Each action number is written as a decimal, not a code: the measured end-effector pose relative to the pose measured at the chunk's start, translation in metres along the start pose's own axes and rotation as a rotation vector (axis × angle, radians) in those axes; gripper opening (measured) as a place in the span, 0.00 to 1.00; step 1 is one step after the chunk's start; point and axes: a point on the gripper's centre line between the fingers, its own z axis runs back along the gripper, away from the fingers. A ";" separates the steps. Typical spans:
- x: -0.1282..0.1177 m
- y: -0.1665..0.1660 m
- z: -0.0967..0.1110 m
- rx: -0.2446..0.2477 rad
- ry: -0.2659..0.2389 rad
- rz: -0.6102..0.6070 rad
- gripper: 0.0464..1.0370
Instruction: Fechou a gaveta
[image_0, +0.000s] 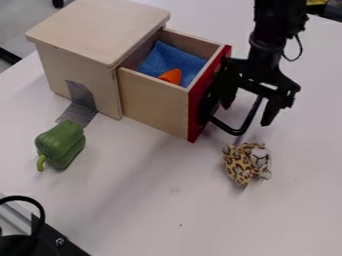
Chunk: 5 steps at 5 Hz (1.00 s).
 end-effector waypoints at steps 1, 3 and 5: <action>-0.004 -0.010 -0.014 0.015 0.023 -0.044 0.82; -0.001 -0.009 -0.014 0.034 0.004 -0.057 0.23; 0.010 0.008 -0.008 0.050 -0.014 0.001 0.09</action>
